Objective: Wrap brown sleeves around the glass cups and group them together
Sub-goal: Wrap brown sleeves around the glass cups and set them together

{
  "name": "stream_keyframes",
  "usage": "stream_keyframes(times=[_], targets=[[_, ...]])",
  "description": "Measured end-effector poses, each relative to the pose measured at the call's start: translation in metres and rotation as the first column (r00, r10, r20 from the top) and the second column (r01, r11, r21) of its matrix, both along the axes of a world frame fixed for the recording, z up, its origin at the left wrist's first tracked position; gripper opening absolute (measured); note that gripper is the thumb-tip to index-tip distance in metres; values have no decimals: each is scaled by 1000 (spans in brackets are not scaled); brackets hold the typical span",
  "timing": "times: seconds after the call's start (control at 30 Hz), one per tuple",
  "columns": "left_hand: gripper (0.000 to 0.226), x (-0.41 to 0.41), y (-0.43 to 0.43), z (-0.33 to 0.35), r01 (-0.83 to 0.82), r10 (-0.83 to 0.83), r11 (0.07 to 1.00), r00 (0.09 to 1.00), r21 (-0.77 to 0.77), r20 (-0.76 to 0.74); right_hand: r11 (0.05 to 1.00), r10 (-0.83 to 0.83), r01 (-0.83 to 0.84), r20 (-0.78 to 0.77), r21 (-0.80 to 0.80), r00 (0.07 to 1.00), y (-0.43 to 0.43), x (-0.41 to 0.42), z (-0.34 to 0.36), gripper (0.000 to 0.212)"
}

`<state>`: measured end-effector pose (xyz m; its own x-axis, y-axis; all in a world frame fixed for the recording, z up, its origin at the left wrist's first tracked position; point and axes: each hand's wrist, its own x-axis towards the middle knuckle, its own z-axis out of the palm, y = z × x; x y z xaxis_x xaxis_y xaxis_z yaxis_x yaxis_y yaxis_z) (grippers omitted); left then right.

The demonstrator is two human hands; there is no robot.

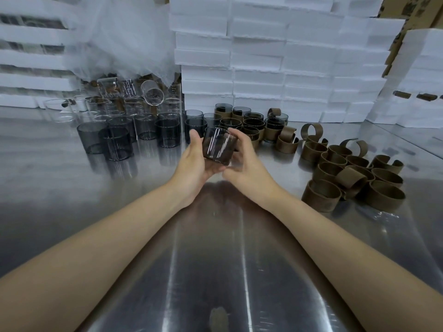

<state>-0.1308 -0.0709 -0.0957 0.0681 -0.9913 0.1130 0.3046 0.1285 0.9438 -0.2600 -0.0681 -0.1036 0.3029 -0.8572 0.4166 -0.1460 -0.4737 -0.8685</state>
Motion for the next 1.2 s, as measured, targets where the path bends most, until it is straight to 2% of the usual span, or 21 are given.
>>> stream_keyframes(times=[0.03,0.1,0.2,0.23,0.3,0.33,0.4,0.47,0.5,0.57,0.67,0.73,0.83,0.9,0.97,1.0,1.1,1.2], targets=[[58,1,1,1,11,-11,1000,1000,19,15,1000,-6,5,-57,-21,998,-1,1,-2,73],[63,-1,5,3,29,-33,999,995,42,98,999,-37,35,-50,-31,998,-3,-2,-2,73],[62,-3,5,-1,19,-15,1000,903,-6,430,996,-81,82,35,-23,996,-6,-7,0,64],[56,-2,6,-3,-1,30,998,848,-56,529,994,-110,111,44,-12,993,-6,-7,0,61],[65,-1,8,-8,35,124,975,735,-220,667,980,-200,200,5,6,980,-6,-4,-2,55],[70,0,10,-9,85,192,939,675,-333,713,971,-240,240,-38,-1,970,-6,-3,-3,52],[68,2,15,-8,235,372,818,481,-525,794,963,-268,266,-116,-38,956,-7,-2,-3,41],[65,2,14,-9,362,476,750,285,-553,832,968,-248,238,-151,-80,957,-7,-2,-3,30],[65,0,14,-9,374,477,756,246,-537,843,966,-251,236,-170,-102,953,-7,-2,-2,27],[64,-1,12,-11,323,424,800,291,-506,857,958,-280,259,-213,-123,936,-6,-3,-3,23],[60,0,7,-14,180,332,872,464,-455,821,959,-277,252,-251,-128,928,-5,-3,-4,33],[58,4,6,-12,82,212,941,617,-330,758,970,-235,209,-278,-121,931,-1,-1,-4,42],[36,3,6,-7,0,77,987,875,-159,479,986,-160,139,-268,-97,950,4,-1,-2,47],[41,2,4,-2,-19,20,1000,974,-8,224,993,-109,94,-242,-73,964,4,-1,-1,46],[53,2,4,2,85,-83,989,996,122,-27,999,-52,51,-176,-11,983,6,1,1,44],[59,2,4,2,143,-130,979,987,145,-95,999,-28,31,-136,25,990,8,1,2,44],[69,0,2,-1,202,-195,969,979,143,-63,995,-35,43,-90,95,995,9,3,5,47],[69,-1,0,-1,265,-263,958,964,107,-27,984,-116,123,-55,128,992,6,4,3,57]])
